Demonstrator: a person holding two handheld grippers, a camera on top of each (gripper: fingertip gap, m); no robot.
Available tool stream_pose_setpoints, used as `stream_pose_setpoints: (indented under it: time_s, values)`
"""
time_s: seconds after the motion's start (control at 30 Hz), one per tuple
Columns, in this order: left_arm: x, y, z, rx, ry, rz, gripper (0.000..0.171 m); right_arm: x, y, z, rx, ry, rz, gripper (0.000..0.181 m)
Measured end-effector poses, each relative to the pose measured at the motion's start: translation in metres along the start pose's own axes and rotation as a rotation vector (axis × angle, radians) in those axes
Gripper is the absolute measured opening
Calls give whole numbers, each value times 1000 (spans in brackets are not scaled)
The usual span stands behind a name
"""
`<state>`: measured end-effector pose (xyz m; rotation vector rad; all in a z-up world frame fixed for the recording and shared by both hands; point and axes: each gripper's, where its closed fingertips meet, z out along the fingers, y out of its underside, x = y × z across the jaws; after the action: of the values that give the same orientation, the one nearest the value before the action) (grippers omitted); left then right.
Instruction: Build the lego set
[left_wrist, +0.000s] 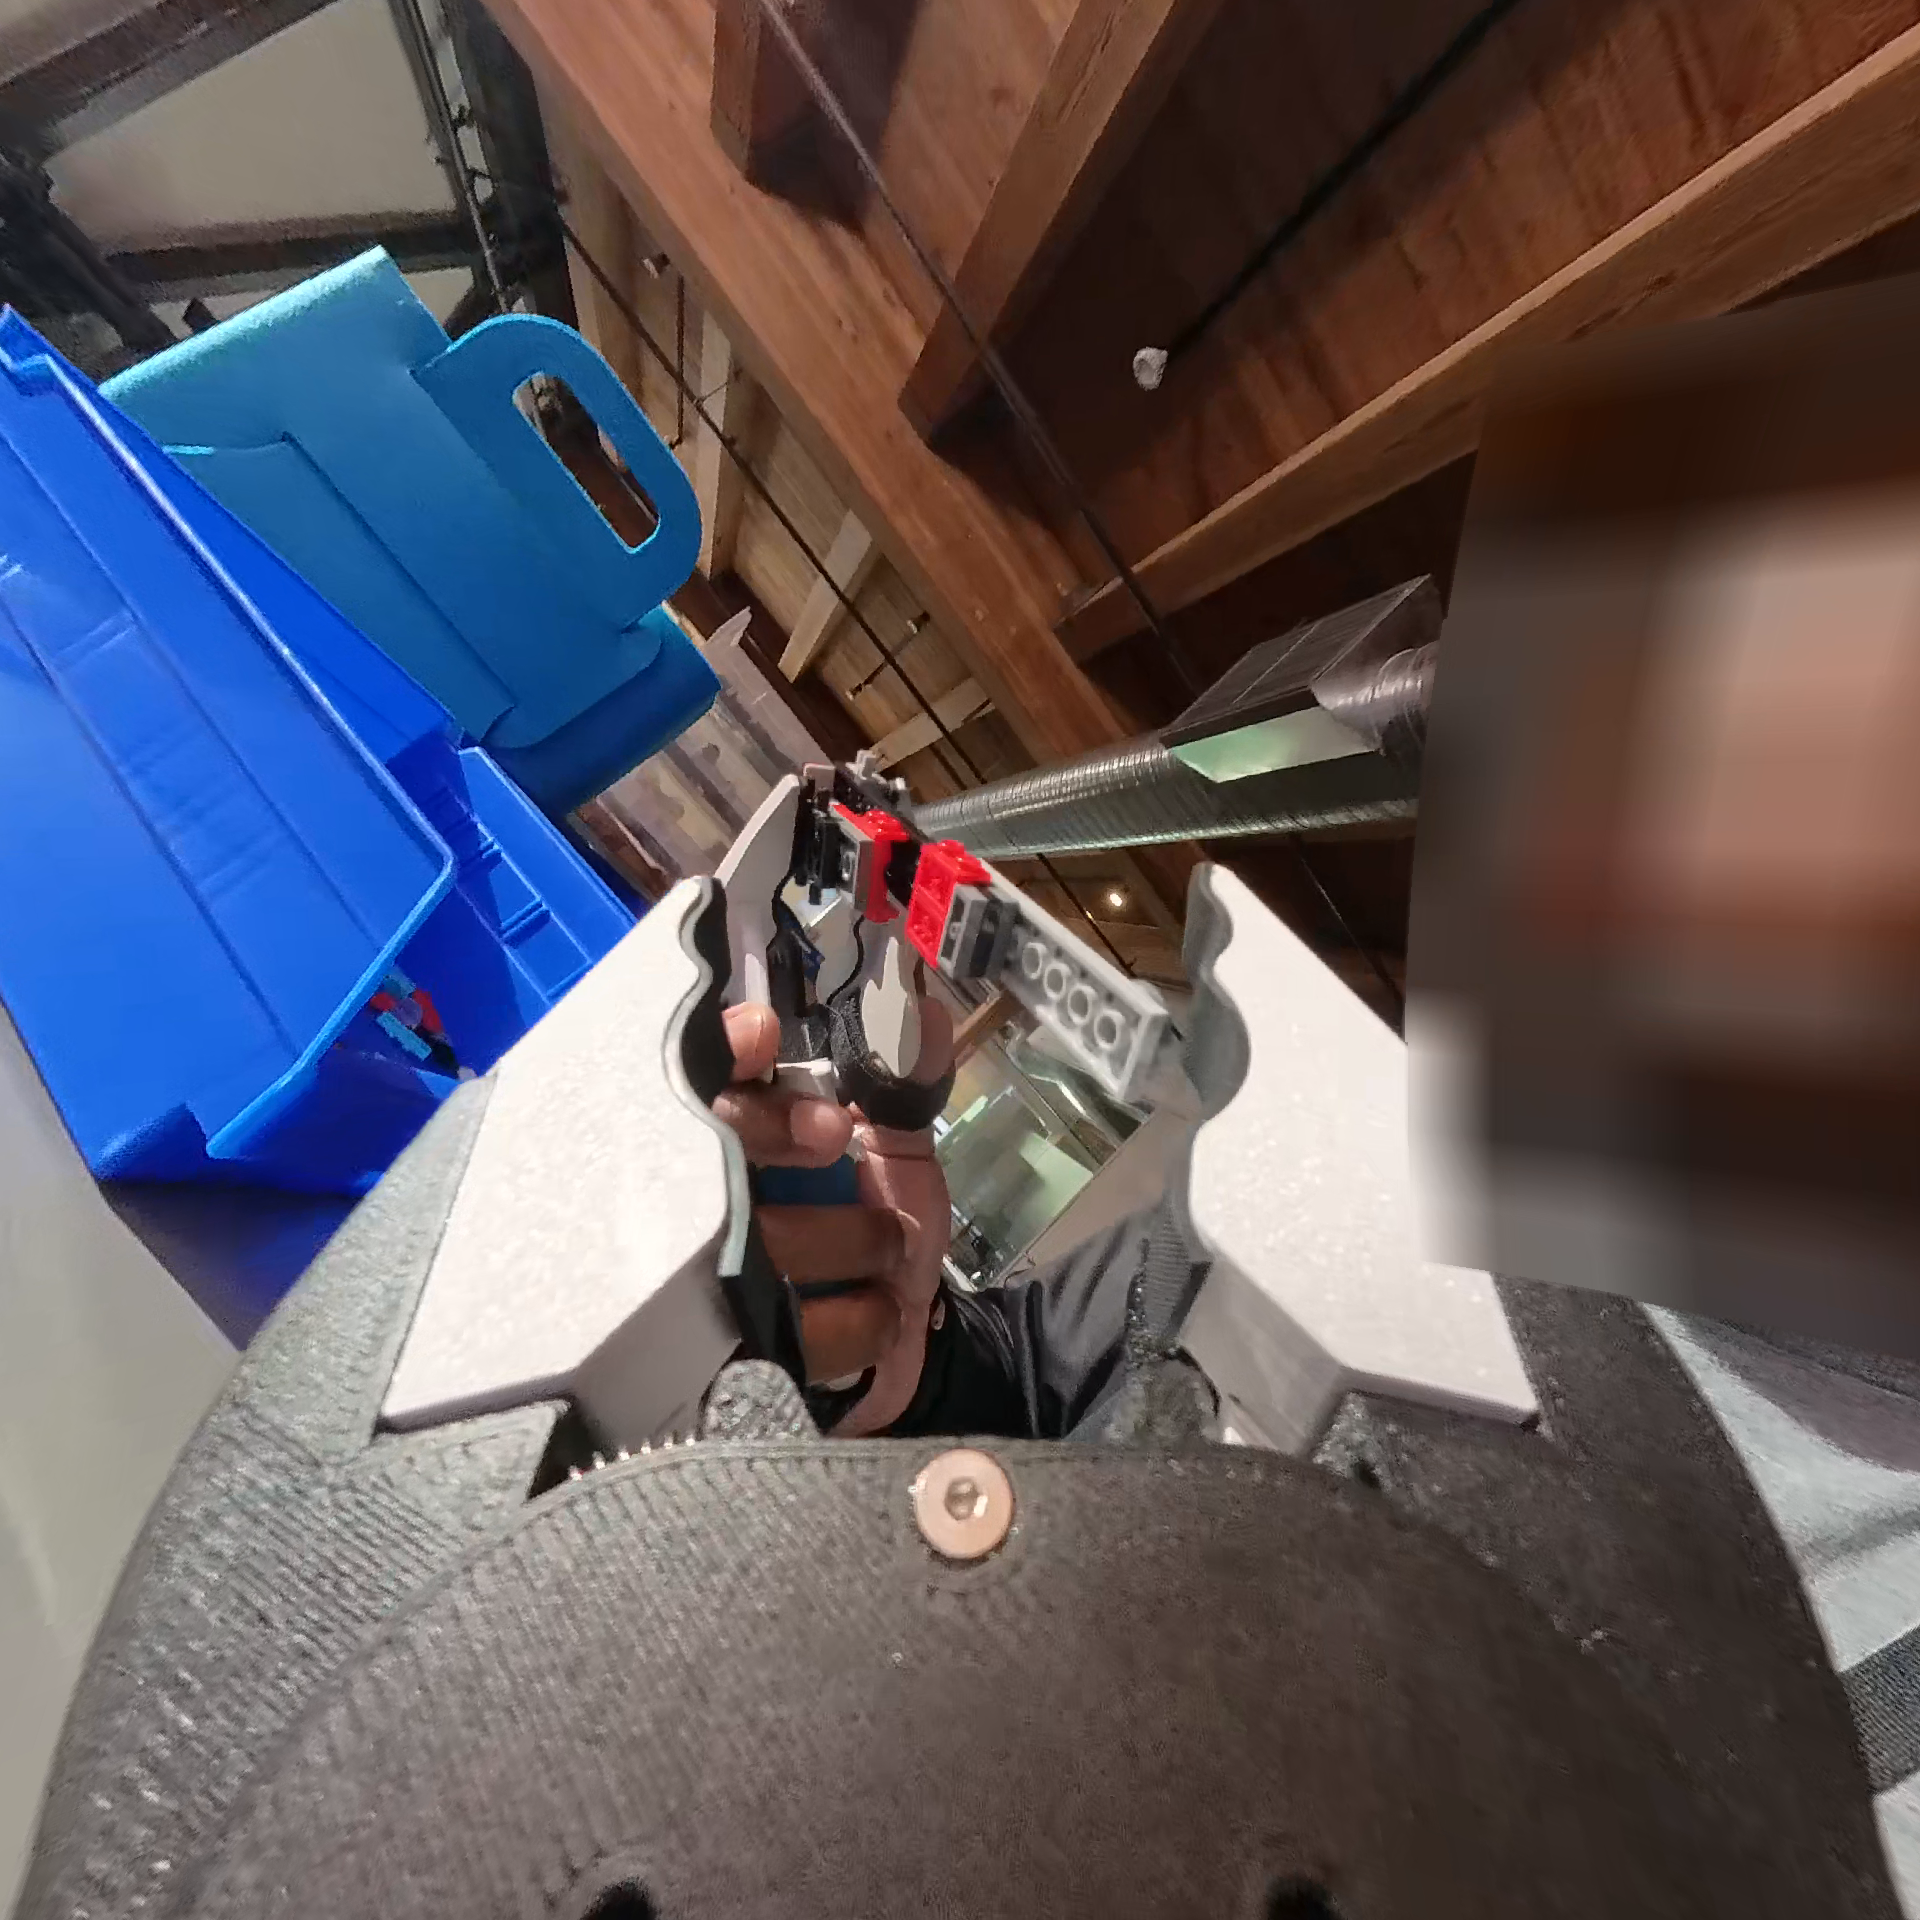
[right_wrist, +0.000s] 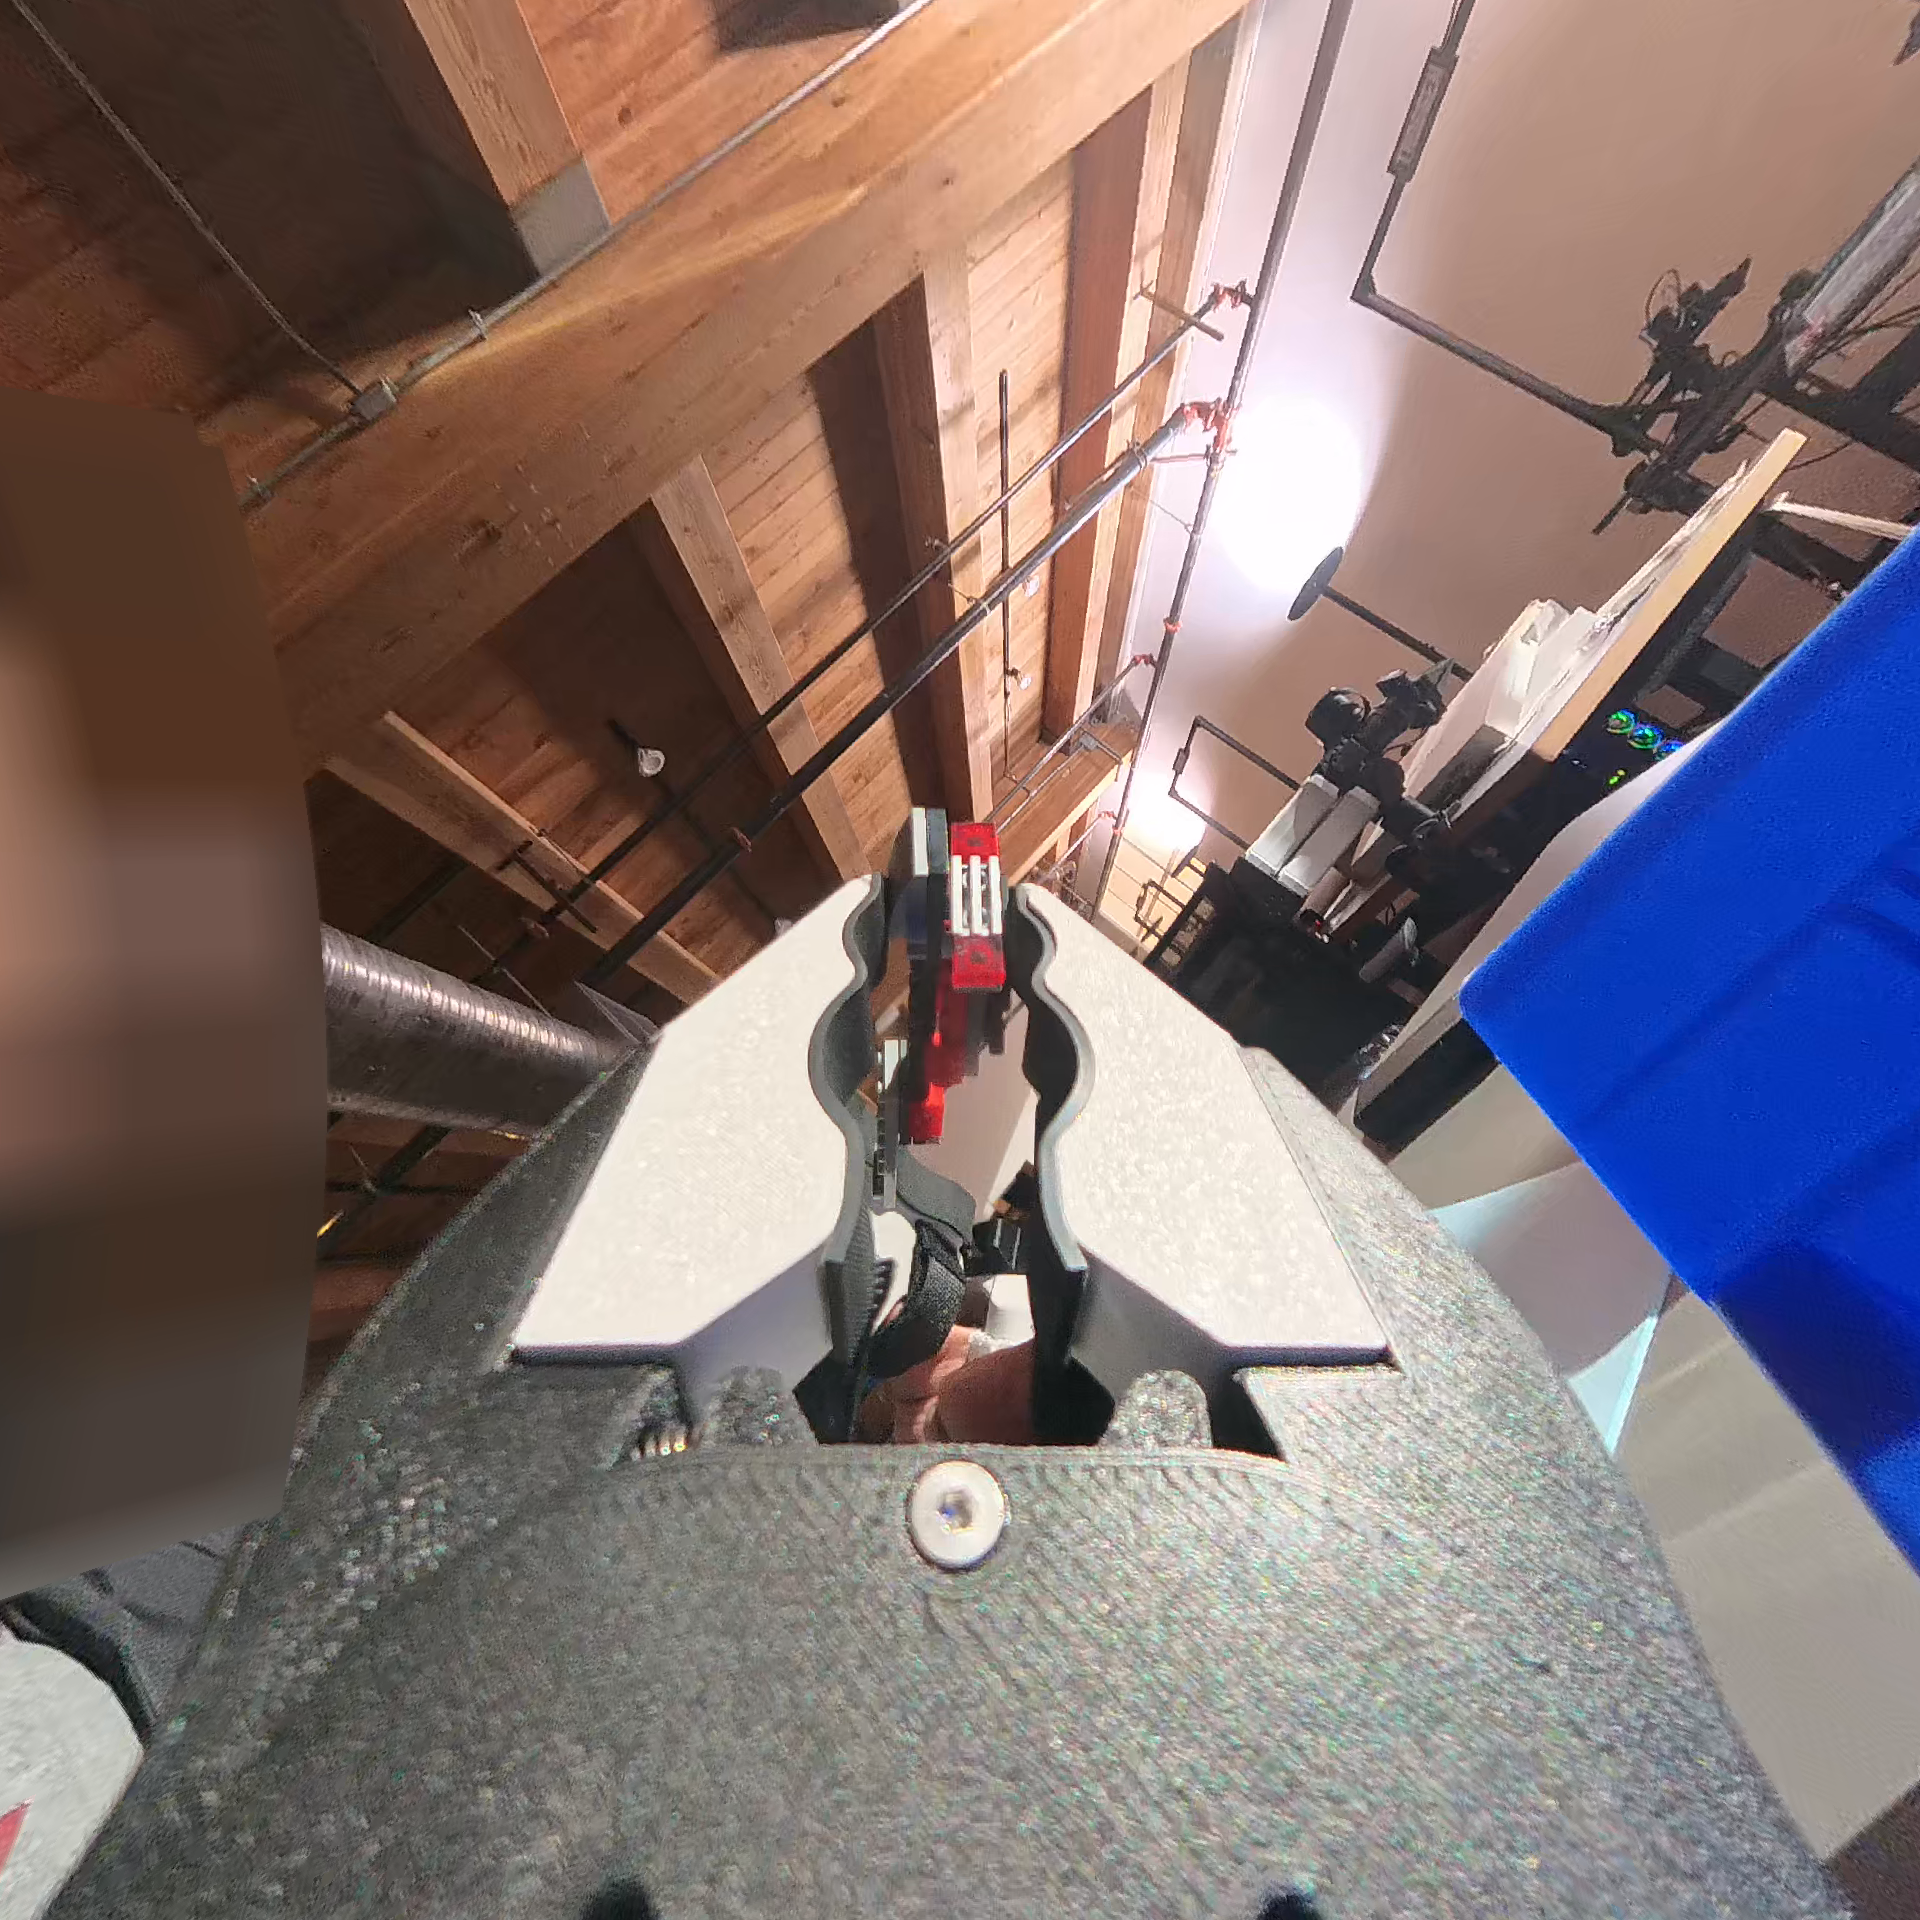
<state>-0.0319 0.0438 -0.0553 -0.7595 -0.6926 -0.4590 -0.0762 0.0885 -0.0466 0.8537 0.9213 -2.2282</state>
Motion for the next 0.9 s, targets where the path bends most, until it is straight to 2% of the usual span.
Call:
stream_pose_setpoints:
  time_s: [0.17,0.33,0.43,0.6,0.73,0.9]
  values:
    - [2,-9,-3,44,-15,98,87,-3,-12,-4,54,3,-4,23]
    - [-16,25,7,-62,-113,132,75,-6,-17,-7,94,14,-22,23]
    - [-24,43,15,-74,-161,153,64,-2,-13,-7,97,29,-23,23]
    - [-27,32,14,81,-188,93,49,3,4,-6,77,51,-15,23]
    - [-25,33,14,87,-163,60,46,4,27,-3,37,52,0,23]
    - [-19,21,7,114,-150,101,24,4,39,-1,11,51,-7,24]
